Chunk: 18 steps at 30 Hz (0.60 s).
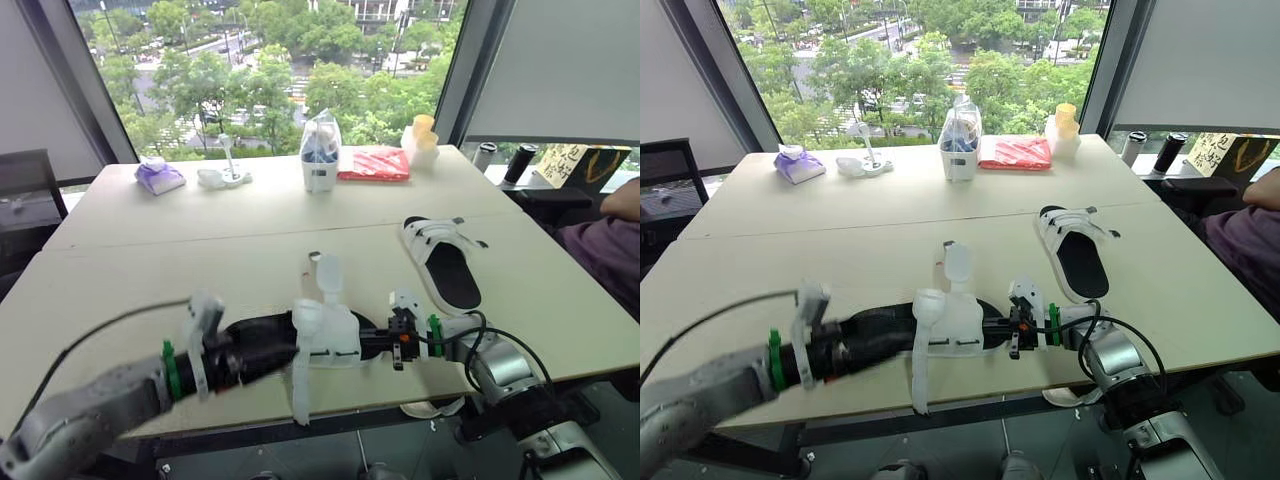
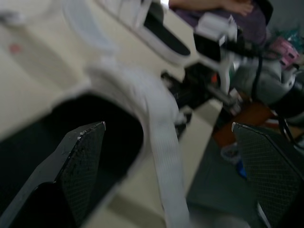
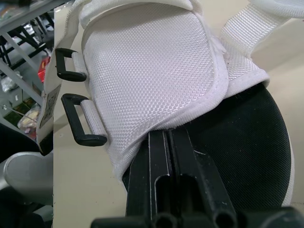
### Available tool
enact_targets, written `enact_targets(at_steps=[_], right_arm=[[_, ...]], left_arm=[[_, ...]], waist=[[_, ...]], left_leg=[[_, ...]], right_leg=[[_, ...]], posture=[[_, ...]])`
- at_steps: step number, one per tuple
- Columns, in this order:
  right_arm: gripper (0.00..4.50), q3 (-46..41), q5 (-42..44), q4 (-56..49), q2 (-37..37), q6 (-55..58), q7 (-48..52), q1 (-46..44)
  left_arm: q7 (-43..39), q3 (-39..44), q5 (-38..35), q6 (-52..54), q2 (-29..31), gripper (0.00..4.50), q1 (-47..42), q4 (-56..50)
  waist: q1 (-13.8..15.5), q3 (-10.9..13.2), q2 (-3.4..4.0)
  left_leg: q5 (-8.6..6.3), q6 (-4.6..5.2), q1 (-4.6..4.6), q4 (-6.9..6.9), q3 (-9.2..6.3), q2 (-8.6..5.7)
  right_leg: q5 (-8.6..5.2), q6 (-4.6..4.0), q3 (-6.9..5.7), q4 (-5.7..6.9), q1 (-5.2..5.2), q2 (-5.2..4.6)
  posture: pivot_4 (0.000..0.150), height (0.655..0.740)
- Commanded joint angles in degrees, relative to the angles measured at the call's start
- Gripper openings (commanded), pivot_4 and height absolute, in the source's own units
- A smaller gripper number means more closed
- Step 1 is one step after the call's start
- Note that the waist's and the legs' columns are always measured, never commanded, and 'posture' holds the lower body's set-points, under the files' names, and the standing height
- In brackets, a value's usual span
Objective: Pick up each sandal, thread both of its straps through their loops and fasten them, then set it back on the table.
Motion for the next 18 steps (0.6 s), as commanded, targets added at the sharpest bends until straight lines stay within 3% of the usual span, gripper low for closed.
enact_targets(at_steps=[1,3,9,13,18], right_arm=[[0.0,2.32,-3.85,3.08,-0.97,2.88,-1.09,2.9],[0.0,2.42,-3.84,2.7,-1.15,3.21,-0.94,3.16],[0.0,2.86,-3.9,0.62,-2.0,4.51,-0.57,4.19],[0.0,2.73,-3.84,-0.5,-2.58,5.42,-0.48,4.59],[0.0,2.63,-3.88,-1.38,-3.16,6.23,-0.53,4.91]], left_arm=[[-3.68,0.38,7.55,0.46,-1.87,4.45,2.9,-0.97],[-5.83,0.17,10.25,1.26,-3.2,4.45,3.55,-0.53],[-11.66,-2.06,15.35,4.59,-9.29,4.45,0.28,3.42],[-14.51,-3.43,19.03,6.08,-13.52,4.45,-2.99,6.41],[-19.39,-7.1,24.21,6.61,-19.38,4.45,-8.3,11.7]], waist=[[-0.08,-0.17,0.27],[-0.06,-0.43,0.55],[0.31,-0.75,0.58],[1.57,-1.1,-0.19],[2.3,-1.15,-0.21]], left_leg=[[0.0,0.0,-0.11,0.0,0.01,0.05],[0.0,0.0,-0.96,-0.01,-0.17,0.75],[-0.01,-0.01,-1.01,-0.02,0.18,1.0],[-0.36,-0.59,-0.8,0.07,0.74,0.82],[-0.42,-0.67,-0.51,0.06,0.95,1.04]], right_leg=[[0.07,-0.1,-0.03,-0.26,-0.01,0.11],[0.16,-0.23,-0.22,-1.24,0.03,0.76],[0.29,-0.45,-0.12,-1.33,-0.13,0.79],[0.32,-0.48,0.02,-0.15,-0.69,0.59],[0.35,-0.57,0.09,0.52,-0.83,0.77]], posture=[[0.15,0.74],[0.15,0.74],[0.15,0.74],[0.15,0.74],[0.15,0.74]])
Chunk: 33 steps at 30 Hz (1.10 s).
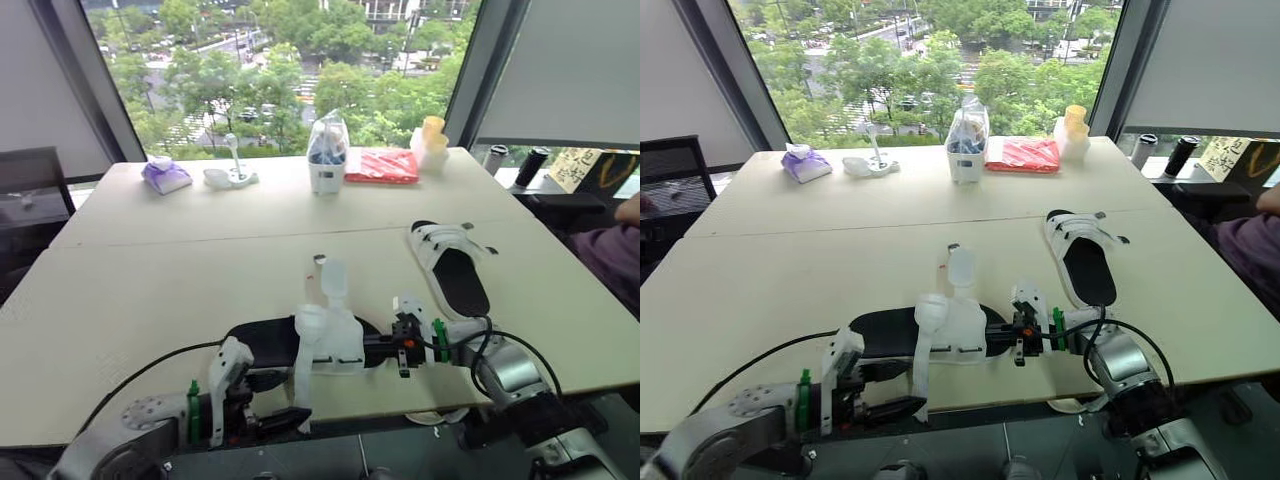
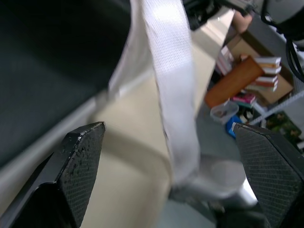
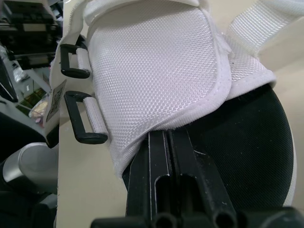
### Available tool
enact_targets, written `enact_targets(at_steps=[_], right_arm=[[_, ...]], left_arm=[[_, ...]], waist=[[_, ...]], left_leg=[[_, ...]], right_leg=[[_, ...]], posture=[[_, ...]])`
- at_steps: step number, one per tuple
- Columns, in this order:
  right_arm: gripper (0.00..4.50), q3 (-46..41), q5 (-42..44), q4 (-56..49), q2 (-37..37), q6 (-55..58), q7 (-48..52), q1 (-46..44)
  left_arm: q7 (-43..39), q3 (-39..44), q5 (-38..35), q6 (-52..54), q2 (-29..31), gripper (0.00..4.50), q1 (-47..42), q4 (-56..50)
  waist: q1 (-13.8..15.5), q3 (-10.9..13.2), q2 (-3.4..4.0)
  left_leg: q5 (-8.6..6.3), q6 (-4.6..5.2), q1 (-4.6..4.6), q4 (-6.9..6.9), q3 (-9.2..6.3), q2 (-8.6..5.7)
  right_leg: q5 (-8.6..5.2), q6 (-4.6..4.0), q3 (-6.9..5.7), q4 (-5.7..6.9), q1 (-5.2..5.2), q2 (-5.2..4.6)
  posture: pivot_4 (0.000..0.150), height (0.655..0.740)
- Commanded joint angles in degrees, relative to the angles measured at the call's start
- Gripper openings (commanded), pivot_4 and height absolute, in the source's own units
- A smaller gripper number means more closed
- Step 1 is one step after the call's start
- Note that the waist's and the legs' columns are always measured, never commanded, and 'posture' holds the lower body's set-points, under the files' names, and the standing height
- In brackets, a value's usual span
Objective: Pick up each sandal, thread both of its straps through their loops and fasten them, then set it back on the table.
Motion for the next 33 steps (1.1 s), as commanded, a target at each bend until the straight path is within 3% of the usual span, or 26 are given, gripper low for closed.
enact_targets(at_steps=[1,3,9,11,18,24,33], right_arm=[[0.0,2.33,-3.83,2.9,-1.66,3.39,-1.3,2.82],[0.0,2.32,-4.0,2.89,-1.76,3.52,-1.45,2.73],[0.0,1.99,-3.91,3.16,-1.87,3.49,-2.03,2.3],[0.0,1.9,-3.89,3.32,-1.86,3.39,-2.21,2.25],[0.0,1.88,-4.09,3.68,-1.4,2.86,-2.99,2.52],[0.0,2.17,-4.03,3.59,-0.74,2.86,-3.62,2.71],[0.0,2.54,-4.21,4.3,0.82,2.63,-4.62,2.08]], left_arm=[[-3.84,-2.28,3.31,0.29,-2.54,4.21,-2.56,1.84],[-5.95,-3.24,4.3,1.02,-3.39,3.71,-3.6,2.45],[-9.0,-3.14,7.24,1.63,-4.61,0.81,-3.66,3.05],[-9.0,-0.93,5.54,3.22,-4.87,0.02,-3.74,2.71],[-10.8,8.84,-8.01,14.65,-3.27,0.02,-11.31,-0.18],[-6.83,15.31,-16.83,22.71,-8.02,0.02,-23.44,8.98],[-10.97,12.75,-12.78,26.53,-12.47,0.02,-31.95,22.16]], waist=[[0.39,-0.01,0.01],[0.72,-0.01,0.0],[0.85,-0.01,-0.01],[0.86,-0.01,-0.01],[0.94,0.02,-0.04],[0.89,-0.02,-0.11],[0.56,0.01,-0.44]], left_leg=[[0.0,0.0,0.01,0.01,0.0,0.02],[0.0,0.0,0.02,0.11,0.03,0.04],[-0.03,-0.02,-0.11,0.49,0.08,0.1],[-0.03,-0.02,-0.13,0.56,0.08,0.11],[-0.05,-0.05,-0.2,0.8,0.07,0.15],[-0.01,0.01,-0.19,0.89,0.13,0.13],[-0.01,0.03,0.13,0.88,0.05,0.13]], right_leg=[[0.01,-0.02,0.01,0.0,0.0,0.03],[0.05,-0.08,0.03,0.0,0.01,0.05],[0.06,-0.09,0.06,0.0,-0.01,0.06],[0.06,-0.09,0.06,0.0,-0.03,0.06],[0.06,-0.09,0.06,0.0,-0.12,0.08],[0.07,-0.08,0.11,0.02,0.12,0.11],[0.06,-0.11,0.28,0.78,0.07,0.25]], posture=[[0.15,0.74],[0.15,0.74],[0.15,0.74],[0.15,0.74],[0.15,0.74],[0.15,0.74],[0.15,0.74]])
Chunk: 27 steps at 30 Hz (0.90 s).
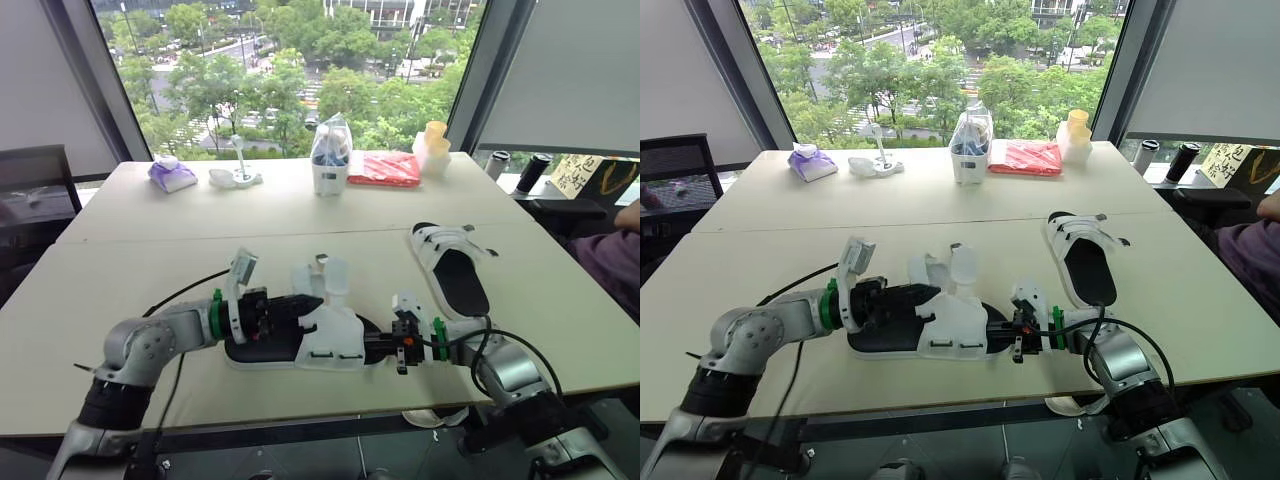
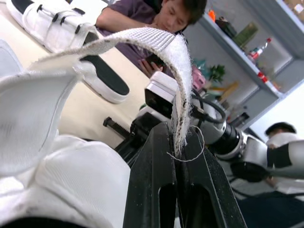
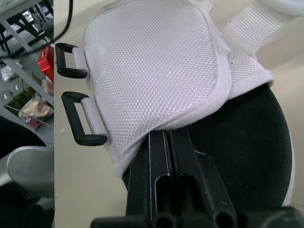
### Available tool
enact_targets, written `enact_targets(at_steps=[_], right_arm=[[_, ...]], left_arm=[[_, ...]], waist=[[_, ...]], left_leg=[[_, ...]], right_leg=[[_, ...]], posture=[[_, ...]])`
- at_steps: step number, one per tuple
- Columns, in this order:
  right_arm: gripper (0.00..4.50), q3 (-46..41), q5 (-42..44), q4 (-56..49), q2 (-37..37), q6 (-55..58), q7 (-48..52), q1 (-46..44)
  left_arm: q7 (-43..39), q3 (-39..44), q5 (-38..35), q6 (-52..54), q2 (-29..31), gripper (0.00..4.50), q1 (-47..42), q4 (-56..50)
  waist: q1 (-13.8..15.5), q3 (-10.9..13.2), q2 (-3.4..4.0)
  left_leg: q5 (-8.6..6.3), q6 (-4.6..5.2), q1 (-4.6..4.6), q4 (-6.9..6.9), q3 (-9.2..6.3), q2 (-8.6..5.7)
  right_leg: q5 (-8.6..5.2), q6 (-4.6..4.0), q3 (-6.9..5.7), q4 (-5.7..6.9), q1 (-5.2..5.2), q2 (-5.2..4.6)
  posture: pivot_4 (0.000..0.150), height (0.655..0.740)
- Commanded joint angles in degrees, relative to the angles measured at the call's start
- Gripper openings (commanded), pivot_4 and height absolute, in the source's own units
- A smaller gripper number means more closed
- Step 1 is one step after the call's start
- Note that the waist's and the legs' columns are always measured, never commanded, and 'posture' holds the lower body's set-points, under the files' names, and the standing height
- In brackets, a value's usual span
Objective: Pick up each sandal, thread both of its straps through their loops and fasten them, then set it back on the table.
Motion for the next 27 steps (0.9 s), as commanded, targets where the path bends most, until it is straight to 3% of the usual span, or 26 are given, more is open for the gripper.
enact_targets(at_steps=[1,11,19,27], right_arm=[[0.0,2.67,-4.02,4.0,-0.04,1.97,-1.59,2.17],[0.0,2.59,-3.86,2.86,0.02,2.36,-2.46,3.54],[0.0,2.22,-3.49,2.22,0.21,2.64,-3.27,3.83],[0.0,2.47,-3.76,2.98,0.62,2.27,-3.26,3.33]], left_arm=[[-3.2,-1.28,1.61,1.29,-0.62,0.02,-0.97,1.98],[-7.92,-5.0,5.64,2.02,-2.61,0.02,-0.78,1.18],[-9.88,-7.13,13.76,-4.99,-3.28,0.02,0.13,1.94],[-9.81,-0.73,7.09,2.85,-3.93,0.02,-2.73,2.35]], waist=[[-0.18,0.01,-0.01],[-0.2,0.0,-0.01],[-0.19,0.0,-0.01],[-0.38,0.01,-0.02]], left_leg=[[0.0,0.0,0.01,0.01,0.0,0.0],[0.0,-0.01,0.04,0.0,0.0,0.01],[-0.01,-0.01,0.04,0.01,0.01,0.02],[-0.01,-0.01,0.04,0.02,0.01,0.02]], right_leg=[[0.0,0.0,0.0,0.01,0.01,0.0],[0.0,-0.01,0.02,0.0,0.02,0.0],[0.0,-0.01,0.02,-0.03,0.03,-0.02],[0.0,-0.01,0.02,-0.03,0.02,-0.02]], posture=[[0.15,0.74],[0.15,0.74],[0.15,0.74],[0.15,0.74]])
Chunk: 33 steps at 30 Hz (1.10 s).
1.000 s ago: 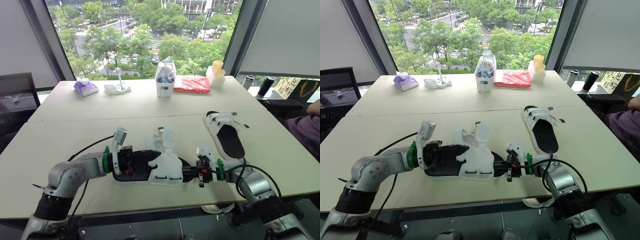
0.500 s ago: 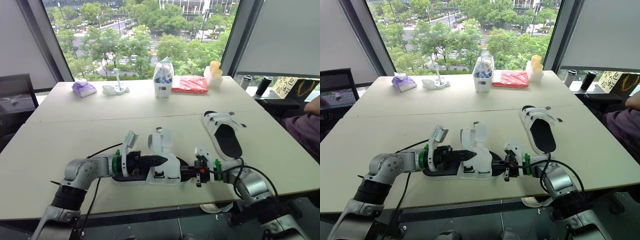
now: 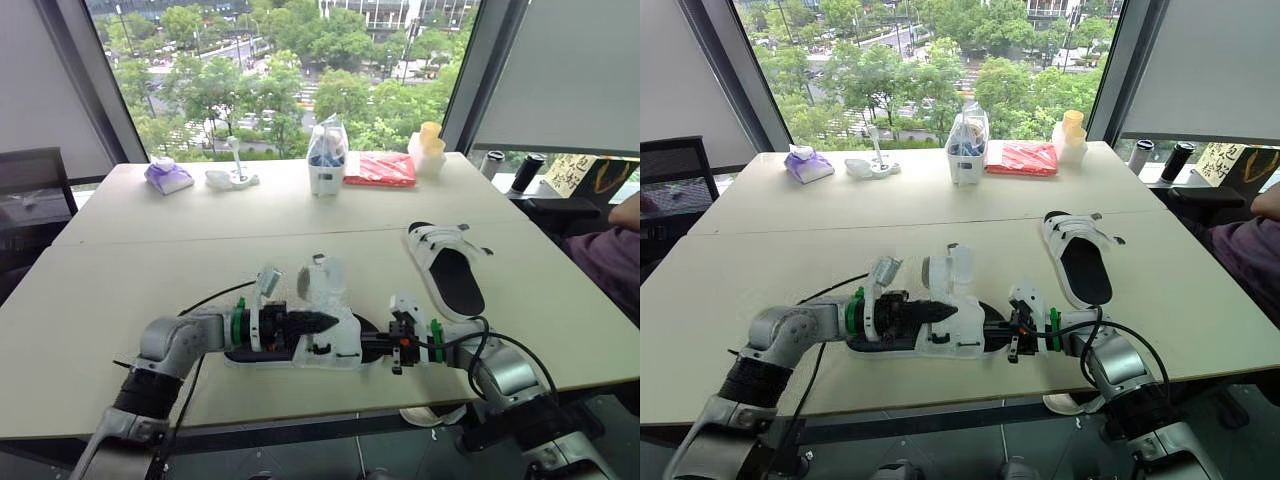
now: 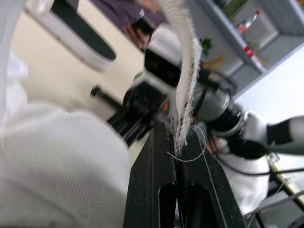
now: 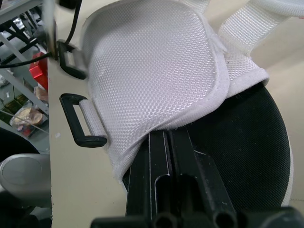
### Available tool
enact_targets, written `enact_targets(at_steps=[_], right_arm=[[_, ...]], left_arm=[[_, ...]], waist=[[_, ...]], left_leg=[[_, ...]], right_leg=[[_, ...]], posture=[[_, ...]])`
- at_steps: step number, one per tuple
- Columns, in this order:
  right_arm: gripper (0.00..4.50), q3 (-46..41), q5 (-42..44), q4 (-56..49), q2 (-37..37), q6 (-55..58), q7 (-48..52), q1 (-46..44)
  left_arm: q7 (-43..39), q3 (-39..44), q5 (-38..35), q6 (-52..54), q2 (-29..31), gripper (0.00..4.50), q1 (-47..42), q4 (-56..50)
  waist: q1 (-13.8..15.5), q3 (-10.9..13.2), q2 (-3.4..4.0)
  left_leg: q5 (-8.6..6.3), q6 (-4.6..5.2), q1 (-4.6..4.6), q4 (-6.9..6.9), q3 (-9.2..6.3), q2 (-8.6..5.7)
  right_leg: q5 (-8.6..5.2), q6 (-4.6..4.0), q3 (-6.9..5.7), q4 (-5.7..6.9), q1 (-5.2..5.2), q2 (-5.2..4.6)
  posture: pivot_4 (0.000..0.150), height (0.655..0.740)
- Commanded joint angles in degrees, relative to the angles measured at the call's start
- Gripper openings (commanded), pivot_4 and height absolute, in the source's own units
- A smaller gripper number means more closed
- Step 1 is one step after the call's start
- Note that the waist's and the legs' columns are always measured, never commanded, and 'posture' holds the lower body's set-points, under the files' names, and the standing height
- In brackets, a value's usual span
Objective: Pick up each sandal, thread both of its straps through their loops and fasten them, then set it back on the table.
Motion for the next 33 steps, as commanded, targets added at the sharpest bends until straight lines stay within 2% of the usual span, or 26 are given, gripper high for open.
enact_targets(at_steps=[1,13,27,33], right_arm=[[0.0,2.84,-3.89,4.07,0.05,2.23,-1.38,2.15],[0.0,2.94,-3.81,3.68,0.08,2.38,-1.4,2.37],[0.0,2.75,-3.69,3.34,0.23,2.66,-2.11,2.81],[0.0,2.78,-3.74,3.71,0.5,2.59,-2.06,2.55]], left_arm=[[-0.08,1.86,-1.65,1.52,0.04,0.02,-0.32,-2.08],[-1.53,-1.15,4.28,-2.34,-1.13,0.02,1.66,-0.47],[-6.05,-2.31,6.62,-2.36,1.68,0.02,2.0,0.56],[-8.29,-6.04,10.89,-6.36,3.72,0.02,2.96,-0.98]], waist=[[-0.13,0.0,0.0],[-0.71,0.0,0.0],[-0.73,0.0,0.0],[-0.87,0.0,0.0]], left_leg=[[0.0,0.0,0.0,-0.01,0.0,0.0],[0.0,0.0,-0.01,-0.02,0.0,0.0],[0.0,0.0,-0.01,-0.03,0.0,0.0],[0.0,0.0,0.0,-0.08,0.0,0.0]], right_leg=[[0.0,0.0,0.0,0.0,0.01,0.0],[0.0,-0.01,0.0,0.01,0.01,0.0],[0.0,-0.01,0.0,0.0,-0.01,0.0],[0.0,-0.01,0.0,0.0,-0.04,0.0]], posture=[[0.15,0.74],[0.15,0.74],[0.15,0.74],[0.15,0.74]])
